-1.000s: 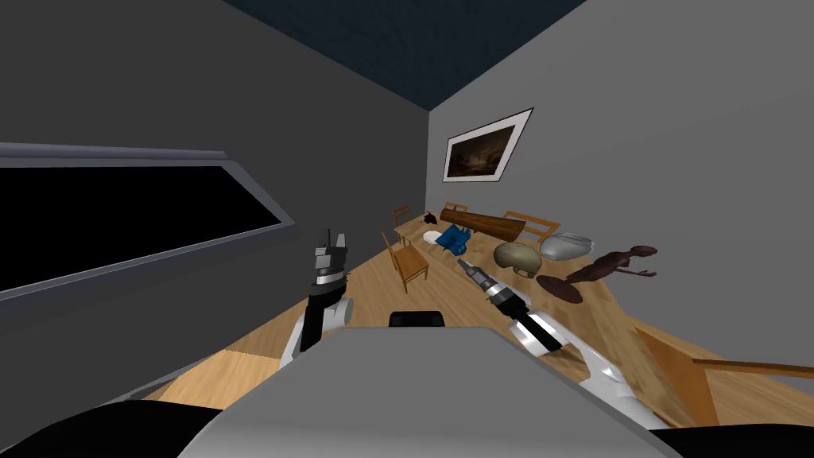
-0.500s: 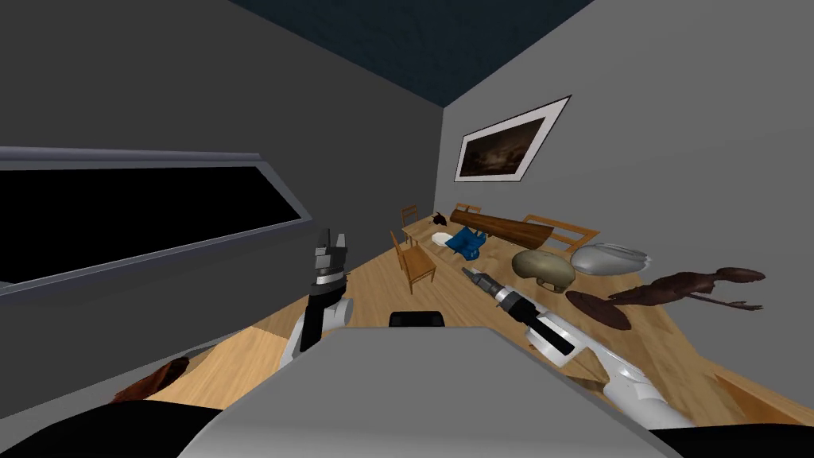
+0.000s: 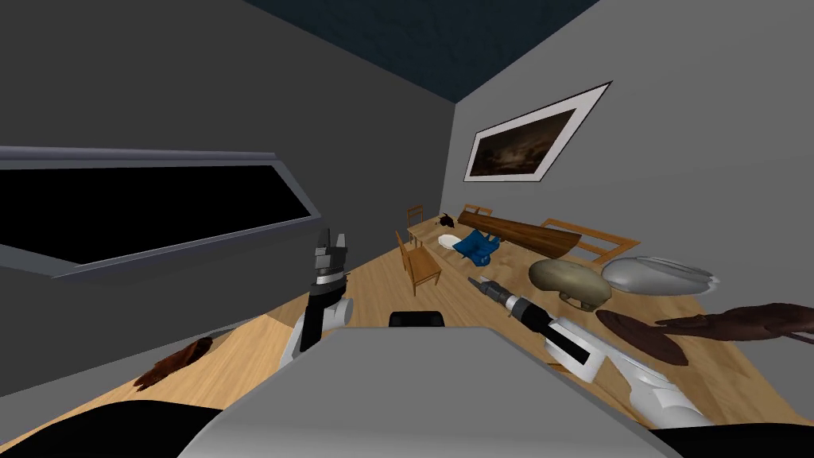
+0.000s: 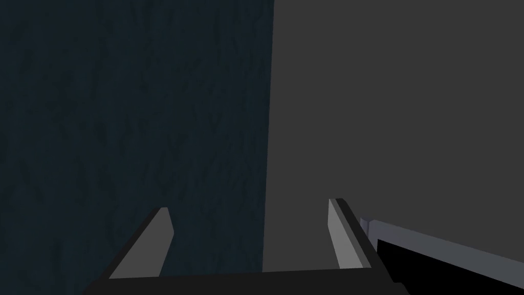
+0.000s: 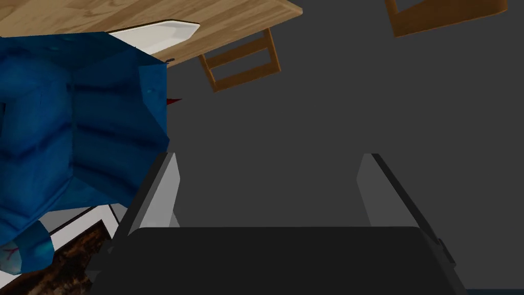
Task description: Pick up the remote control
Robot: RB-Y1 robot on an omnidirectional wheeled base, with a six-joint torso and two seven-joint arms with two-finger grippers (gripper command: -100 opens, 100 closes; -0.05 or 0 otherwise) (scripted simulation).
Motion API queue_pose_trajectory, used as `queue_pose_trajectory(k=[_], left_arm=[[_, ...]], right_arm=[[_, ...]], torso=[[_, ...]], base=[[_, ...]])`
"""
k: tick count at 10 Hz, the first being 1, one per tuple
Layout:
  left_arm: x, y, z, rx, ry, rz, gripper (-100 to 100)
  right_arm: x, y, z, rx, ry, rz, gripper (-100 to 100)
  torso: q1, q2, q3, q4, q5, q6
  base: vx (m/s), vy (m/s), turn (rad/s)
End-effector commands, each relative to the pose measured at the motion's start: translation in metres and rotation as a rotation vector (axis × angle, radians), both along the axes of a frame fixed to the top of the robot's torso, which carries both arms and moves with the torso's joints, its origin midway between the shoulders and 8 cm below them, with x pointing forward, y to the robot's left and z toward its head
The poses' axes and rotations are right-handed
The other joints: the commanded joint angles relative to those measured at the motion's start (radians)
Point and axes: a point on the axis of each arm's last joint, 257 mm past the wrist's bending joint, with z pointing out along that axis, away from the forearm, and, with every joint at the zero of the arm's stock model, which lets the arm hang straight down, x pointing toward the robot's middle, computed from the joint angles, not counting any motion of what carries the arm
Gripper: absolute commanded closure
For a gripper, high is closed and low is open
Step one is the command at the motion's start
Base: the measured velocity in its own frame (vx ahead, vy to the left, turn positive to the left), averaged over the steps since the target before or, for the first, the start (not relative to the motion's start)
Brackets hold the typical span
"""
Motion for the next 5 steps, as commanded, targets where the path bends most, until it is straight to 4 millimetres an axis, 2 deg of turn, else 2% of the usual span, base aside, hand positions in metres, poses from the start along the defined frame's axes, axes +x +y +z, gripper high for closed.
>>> queue_pose_trajectory(k=[1, 2, 4, 5], left_arm=[[0.000, 0.000, 0.000, 0.000, 0.000, 0.000, 0], [0.000, 0.000, 0.000, 0.000, 0.000, 0.000, 0], [0.000, 0.000, 0.000, 0.000, 0.000, 0.000, 0], [0.000, 0.000, 0.000, 0.000, 0.000, 0.000, 0]], right_arm=[[-0.015, -0.020, -0.018, -0.077, 0.053, 0.021, -100], [-0.017, -0.025, -0.022, -0.083, 0.062, 0.013, -100], [-0.046, -0.054, -0.050, -0.203, 0.154, 0.055, -100], [-0.051, -0.063, -0.055, -0.212, 0.169, 0.041, -100]], torso=[[0.000, 0.000, 0.000, 0.000, 0.000, 0.000], [-0.001, -0.001, -0.001, 0.000, 0.000, 0.000], [-0.001, -0.001, 0.000, 0.000, 0.000, 0.000], [-0.002, -0.003, -0.001, 0.000, 0.000, -0.001]], base=[[0.069, 0.005, 0.130], [0.059, -0.001, 0.072], [0.079, -0.013, 0.192], [0.087, -0.035, 0.091]])
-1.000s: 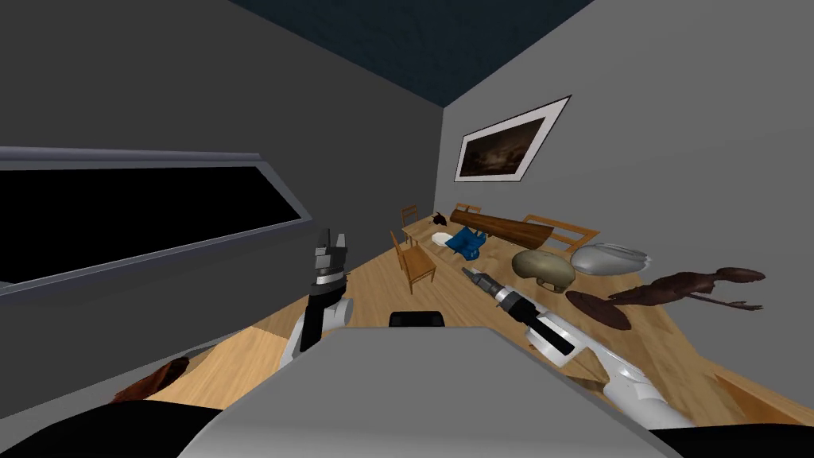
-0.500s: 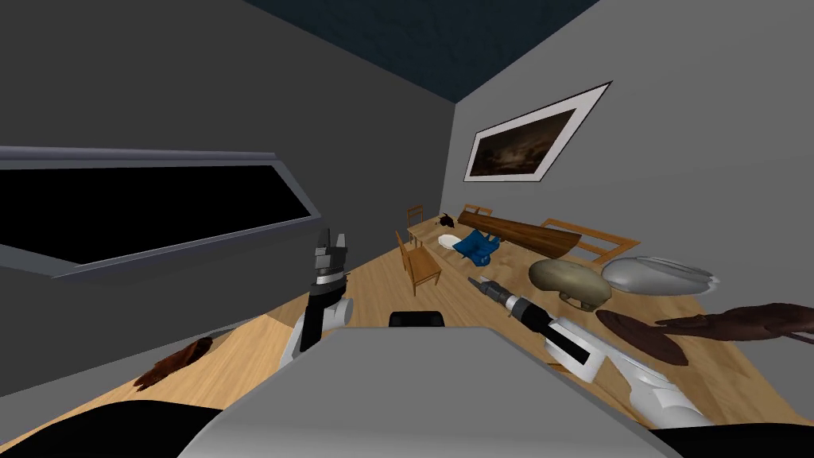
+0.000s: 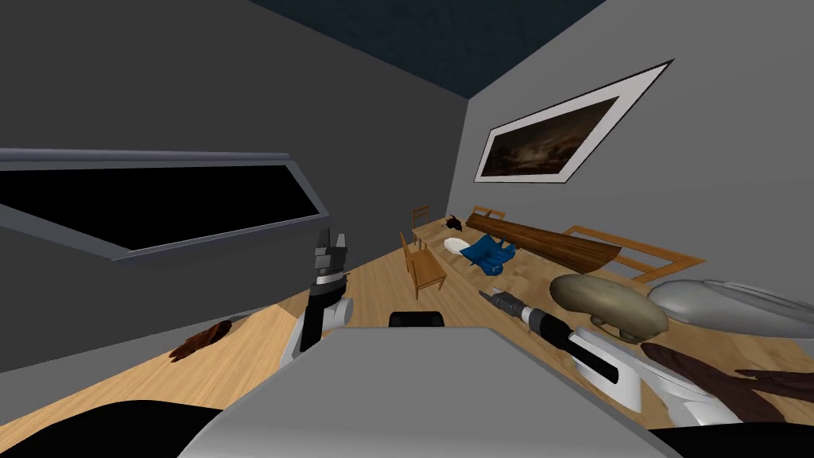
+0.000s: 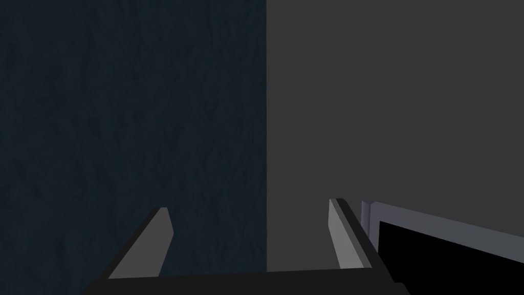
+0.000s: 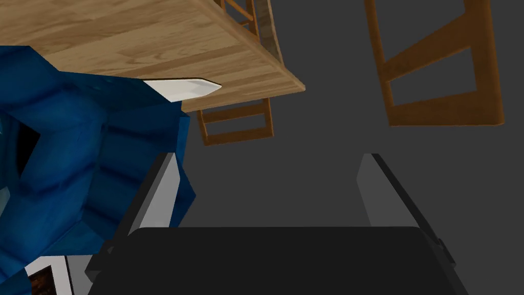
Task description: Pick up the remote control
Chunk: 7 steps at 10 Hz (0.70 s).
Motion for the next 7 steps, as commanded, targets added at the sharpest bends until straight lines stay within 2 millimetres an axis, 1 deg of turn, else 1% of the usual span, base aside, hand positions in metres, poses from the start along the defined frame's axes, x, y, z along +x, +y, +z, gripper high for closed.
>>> queue_pose_trajectory(k=[1, 2, 3, 4, 5, 6, 7], left_arm=[[0.000, 0.000, 0.000, 0.000, 0.000, 0.000, 0], [0.000, 0.000, 0.000, 0.000, 0.000, 0.000, 0], [0.000, 0.000, 0.000, 0.000, 0.000, 0.000, 0], [0.000, 0.000, 0.000, 0.000, 0.000, 0.000, 0], [0.000, 0.000, 0.000, 0.000, 0.000, 0.000, 0], [0.000, 0.000, 0.000, 0.000, 0.000, 0.000, 0], [0.000, 0.000, 0.000, 0.000, 0.000, 0.000, 0]], right_arm=[[-0.020, -0.022, -0.014, -0.067, 0.060, 0.021, -100], [-0.023, -0.028, -0.017, -0.074, 0.069, 0.012, -100], [-0.043, -0.046, -0.031, -0.128, 0.125, 0.025, -100], [-0.062, -0.060, -0.042, -0.172, 0.174, 0.045, -100], [-0.062, -0.059, -0.041, -0.171, 0.173, 0.046, -100], [-0.065, -0.064, -0.043, -0.178, 0.181, 0.038, -100], [-0.084, -0.074, -0.052, -0.214, 0.228, 0.061, -100]], torso=[[0.000, 0.000, 0.000, 0.000, 0.000, 0.000], [-0.001, 0.000, 0.000, 0.000, 0.000, -0.001], [0.000, 0.001, 0.000, 0.000, 0.000, 0.000], [-0.001, 0.001, 0.000, 0.000, 0.000, 0.000], [-0.001, -0.001, -0.001, 0.000, 0.000, -0.001], [-0.001, -0.001, -0.001, 0.000, 0.000, 0.000], [0.000, 0.002, 0.001, 0.000, 0.000, 0.000]], base=[[0.092, -0.042, 0.090], [0.067, -0.031, 0.067], [0.075, -0.042, 0.102], [0.114, -0.058, 0.174], [0.105, -0.050, 0.068], [0.047, -0.029, -0.009], [0.056, -0.052, 0.094]])
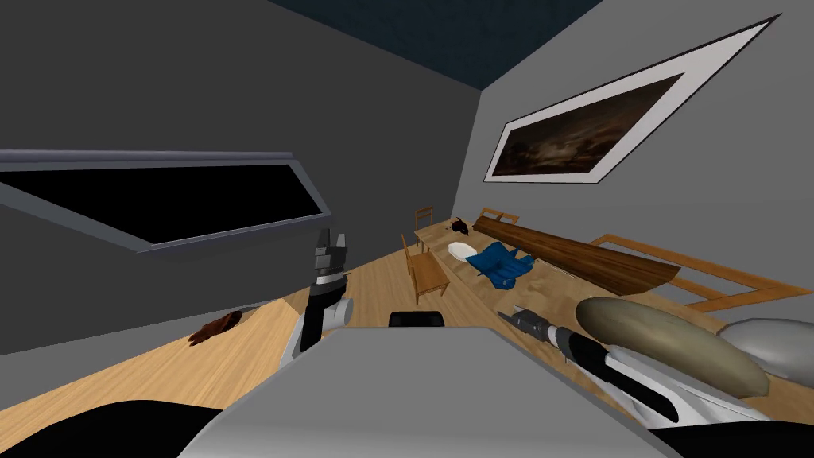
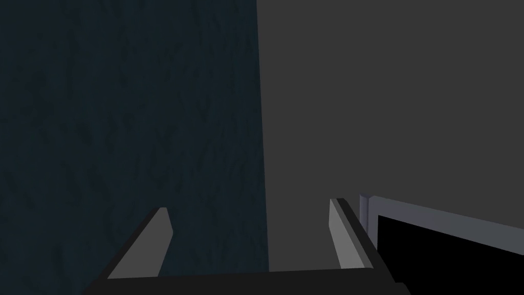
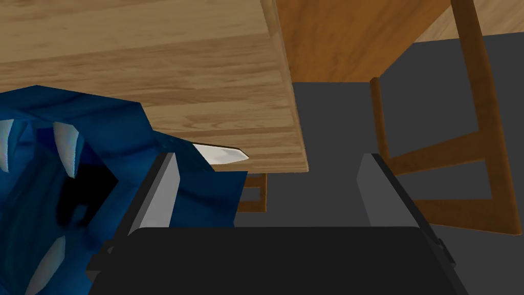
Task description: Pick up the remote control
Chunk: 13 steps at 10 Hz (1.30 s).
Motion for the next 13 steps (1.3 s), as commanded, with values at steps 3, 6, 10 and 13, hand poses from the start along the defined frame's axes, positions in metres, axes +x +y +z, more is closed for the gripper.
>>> queue_pose_trajectory(k=[3, 6, 10, 13], left_arm=[[0.000, 0.000, 0.000, 0.000, 0.000, 0.000, 0], [0.000, 0.000, 0.000, 0.000, 0.000, 0.000, 0], [0.000, 0.000, 0.000, 0.000, 0.000, 0.000, 0], [0.000, 0.000, 0.000, 0.000, 0.000, 0.000, 0]], right_arm=[[-0.059, -0.038, -0.024, -0.093, 0.138, 0.031, -100], [-0.117, -0.070, -0.039, -0.162, 0.264, 0.042, -100], [-0.201, -0.093, -0.052, -0.214, 0.434, 0.075, -100], [-0.253, -0.101, -0.056, -0.231, 0.536, 0.094, -100]], torso=[[0.000, 0.000, 0.000, 0.000, 0.000, 0.000], [-0.004, -0.004, -0.003, -0.001, -0.001, 0.001], [0.001, 0.002, 0.001, 0.000, 0.000, 0.001], [0.000, 0.004, 0.002, 0.001, 0.000, 0.001]], base=[[0.079, -0.058, 0.088], [0.118, -0.105, 0.069], [0.040, -0.046, 0.032], [0.000, -0.043, 0.053]])
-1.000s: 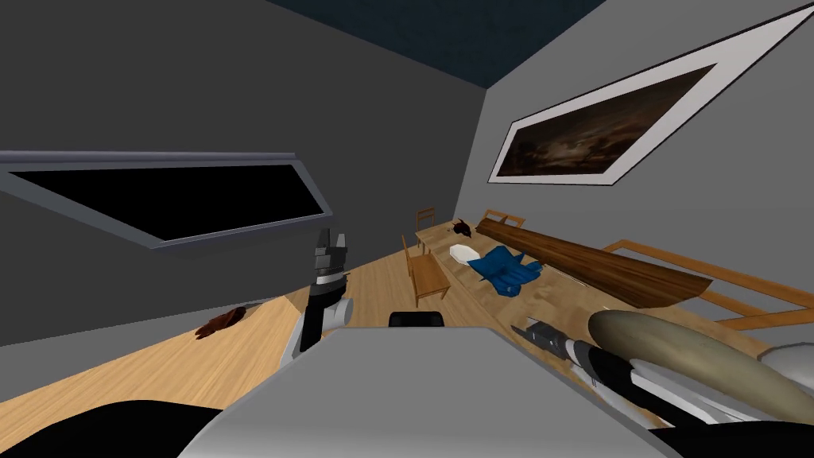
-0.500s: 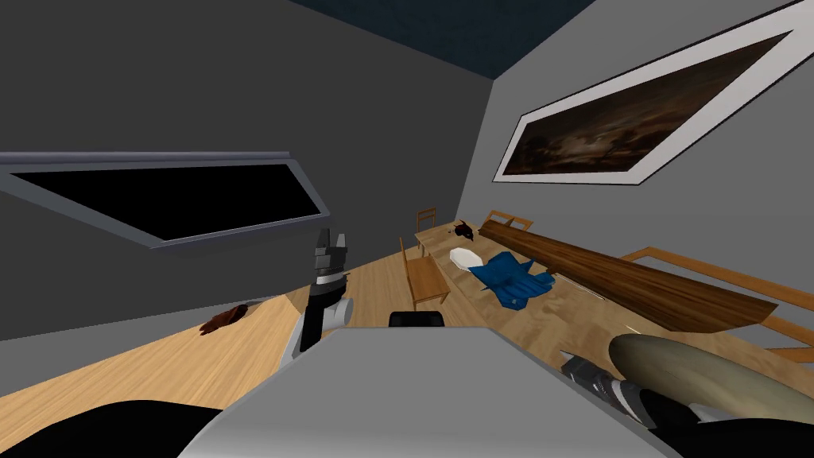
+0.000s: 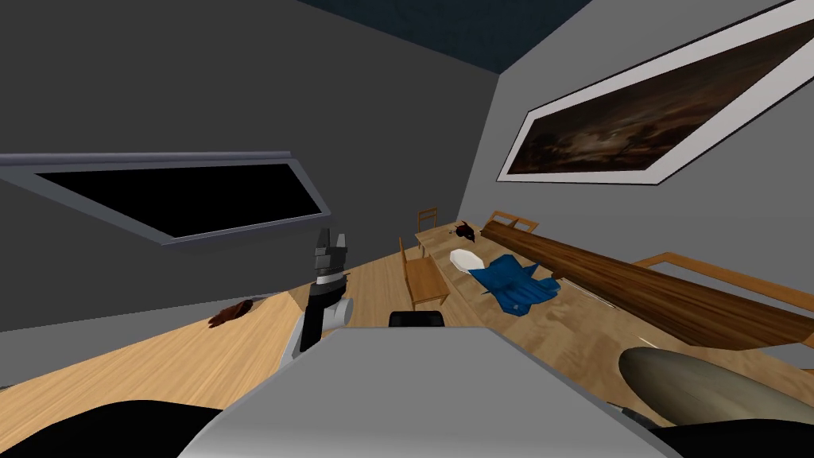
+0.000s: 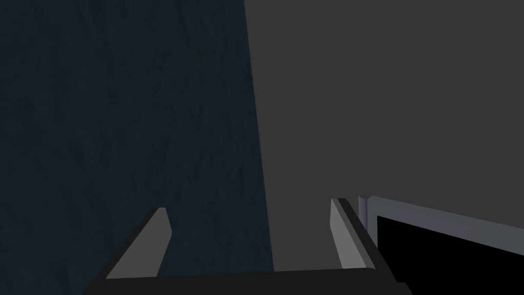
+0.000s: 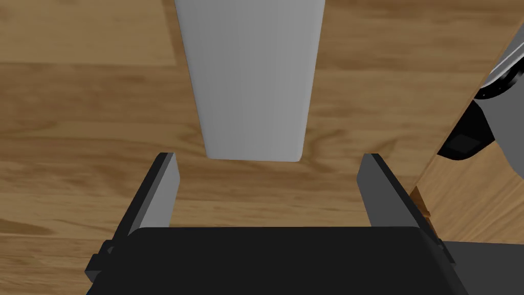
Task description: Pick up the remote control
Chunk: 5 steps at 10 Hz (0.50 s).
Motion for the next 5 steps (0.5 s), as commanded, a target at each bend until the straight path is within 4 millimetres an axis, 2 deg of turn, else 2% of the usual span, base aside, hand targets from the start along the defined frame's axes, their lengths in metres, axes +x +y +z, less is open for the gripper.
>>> queue_pose_trajectory(k=[1, 2, 3, 5], left_arm=[[0.000, 0.000, 0.000, 0.000, 0.000, 0.000, 0], [0.000, 0.000, 0.000, 0.000, 0.000, 0.000, 0], [0.000, 0.000, 0.000, 0.000, 0.000, 0.000, 0], [0.000, 0.000, 0.000, 0.000, 0.000, 0.000, 0]], right_arm=[[-0.009, -0.001, 0.004, -0.003, 0.009, 0.000, -100], [-0.052, -0.003, 0.002, -0.009, 0.093, 0.010, -100], [-0.052, -0.003, 0.002, -0.009, 0.093, 0.010, -100], [-0.082, -0.004, 0.003, -0.011, 0.152, 0.018, -100]], torso=[[0.000, 0.000, 0.000, 0.000, 0.000, 0.000], [0.002, 0.000, 0.000, 0.000, 0.000, 0.000], [0.001, 0.000, 0.000, 0.000, 0.000, 0.000], [-0.001, 0.000, 0.000, 0.000, 0.000, 0.000]], base=[[0.000, 0.000, 0.000], [0.001, -0.020, 0.041], [0.001, -0.042, 0.028], [0.000, -0.053, 0.002]])
